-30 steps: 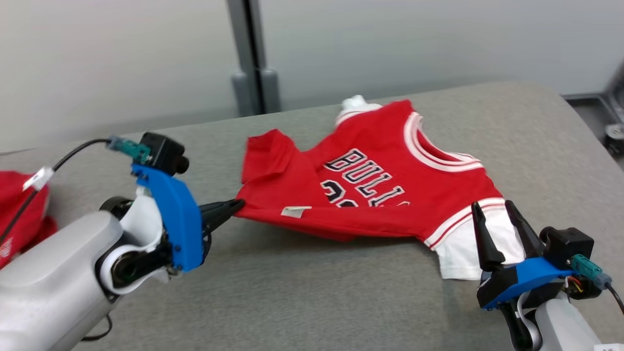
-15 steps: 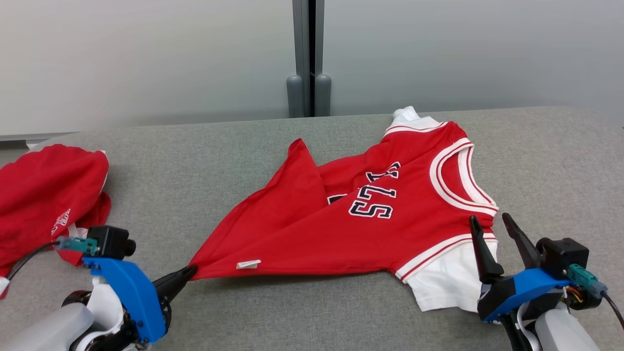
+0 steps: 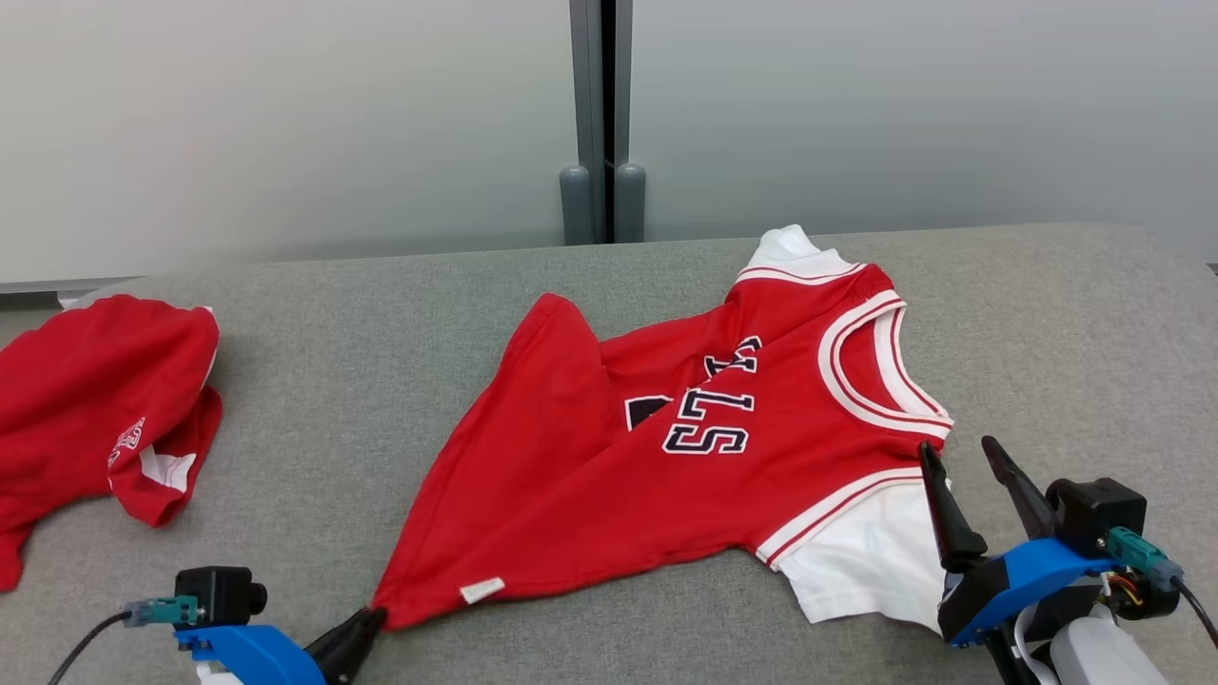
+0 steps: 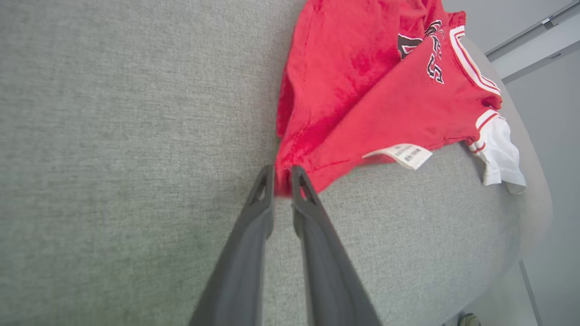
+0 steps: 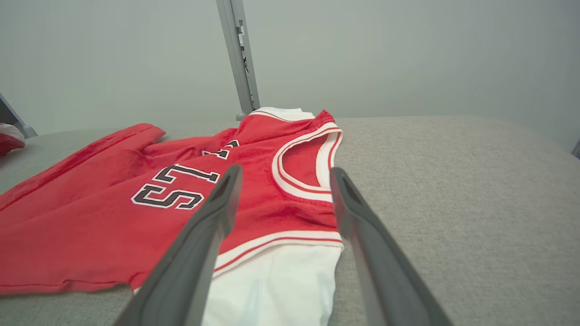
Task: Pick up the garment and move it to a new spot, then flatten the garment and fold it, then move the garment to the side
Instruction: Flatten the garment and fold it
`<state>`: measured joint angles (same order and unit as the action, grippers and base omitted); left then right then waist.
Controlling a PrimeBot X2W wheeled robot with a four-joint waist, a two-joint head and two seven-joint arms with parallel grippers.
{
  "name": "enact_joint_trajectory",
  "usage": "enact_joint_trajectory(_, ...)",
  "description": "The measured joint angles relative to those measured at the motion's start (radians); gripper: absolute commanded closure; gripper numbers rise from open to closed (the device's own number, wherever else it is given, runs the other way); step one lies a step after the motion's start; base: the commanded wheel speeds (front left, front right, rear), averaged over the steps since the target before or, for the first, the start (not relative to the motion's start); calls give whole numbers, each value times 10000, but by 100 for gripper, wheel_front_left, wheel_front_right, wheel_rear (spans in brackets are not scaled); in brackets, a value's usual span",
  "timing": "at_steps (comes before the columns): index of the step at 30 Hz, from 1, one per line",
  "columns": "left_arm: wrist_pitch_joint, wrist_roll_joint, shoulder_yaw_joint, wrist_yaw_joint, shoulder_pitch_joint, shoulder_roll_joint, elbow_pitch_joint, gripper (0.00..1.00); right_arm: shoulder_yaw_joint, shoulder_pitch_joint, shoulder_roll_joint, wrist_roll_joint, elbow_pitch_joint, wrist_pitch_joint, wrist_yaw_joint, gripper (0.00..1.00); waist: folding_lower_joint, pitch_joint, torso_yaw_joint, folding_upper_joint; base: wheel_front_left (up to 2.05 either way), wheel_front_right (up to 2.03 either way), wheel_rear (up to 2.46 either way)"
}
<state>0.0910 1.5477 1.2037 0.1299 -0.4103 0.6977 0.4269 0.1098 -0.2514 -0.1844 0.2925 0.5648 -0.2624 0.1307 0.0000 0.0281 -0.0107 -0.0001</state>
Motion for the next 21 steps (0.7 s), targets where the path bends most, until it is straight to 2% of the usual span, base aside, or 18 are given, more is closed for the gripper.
enact_joint_trajectory(4,366,-77,-6,0,143,-261,314,0,134,0,-6,10,88,0,0,0,0,-74,8,0,0,0,0)
enact_joint_trajectory(10,1248,-966,-42,-71,-13,-290,765,0,178,1,-44,82,98,0,0,0,0,-177,47,0,0,0,0)
enact_joint_trajectory(15,1680,-1965,-892,-828,-357,-303,608,0,169,45,-29,88,-121,0,0,0,0,-189,91,2,0,0,0)
enact_joint_trajectory(21,1707,-4255,-4044,-2203,288,-725,-589,0,98,153,12,90,-585,0,0,0,1,-205,106,2,0,0,0)
